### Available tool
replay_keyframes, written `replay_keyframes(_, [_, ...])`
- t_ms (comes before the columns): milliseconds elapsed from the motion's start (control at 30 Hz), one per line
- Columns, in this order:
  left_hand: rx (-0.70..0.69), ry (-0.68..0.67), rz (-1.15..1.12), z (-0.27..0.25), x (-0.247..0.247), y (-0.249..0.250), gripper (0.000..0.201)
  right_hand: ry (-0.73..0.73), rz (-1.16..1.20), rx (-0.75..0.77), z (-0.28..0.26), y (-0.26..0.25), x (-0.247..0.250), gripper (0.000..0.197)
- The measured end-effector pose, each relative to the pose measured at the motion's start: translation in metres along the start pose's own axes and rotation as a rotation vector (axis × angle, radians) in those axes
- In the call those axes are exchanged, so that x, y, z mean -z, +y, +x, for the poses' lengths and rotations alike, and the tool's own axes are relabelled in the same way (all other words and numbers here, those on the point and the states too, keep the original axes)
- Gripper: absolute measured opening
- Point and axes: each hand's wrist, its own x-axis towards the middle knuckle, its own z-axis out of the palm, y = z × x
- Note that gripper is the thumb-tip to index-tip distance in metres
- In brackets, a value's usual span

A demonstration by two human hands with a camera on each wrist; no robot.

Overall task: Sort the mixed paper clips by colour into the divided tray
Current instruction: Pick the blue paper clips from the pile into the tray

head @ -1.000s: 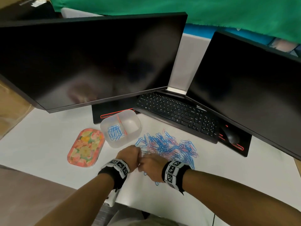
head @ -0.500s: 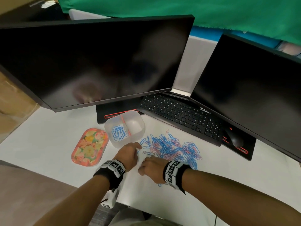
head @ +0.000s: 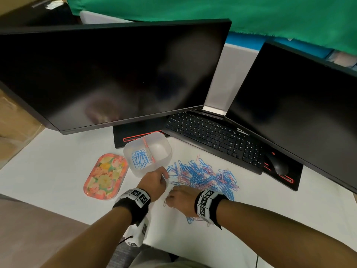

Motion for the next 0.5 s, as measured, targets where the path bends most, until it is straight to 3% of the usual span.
replay_keyframes(100, [0.0,0.001,-0.056,0.001,0.001,0.004,0.017,0.033,0.174,-0.121,-0.005,0.002,0.002,0.033])
replay_keyframes(233, [0.012,-0.031,-0.049,0.009,-0.001,0.006,0.017,0.185,0.541,-0.382,-0.025,0.014,0.006,0.021])
replay_keyframes(333, [-0.032,-0.077,0.121,0.013,-0.006,0.01,0.009,0.225,0.615,-0.476,-0.043,0.027,0.003,0.021])
replay_keyframes(500, [-0.128,-0.157,0.377,0.018,-0.014,0.016,0.027,0.186,0.726,-0.544,-0.059,0.033,-0.002,0.021])
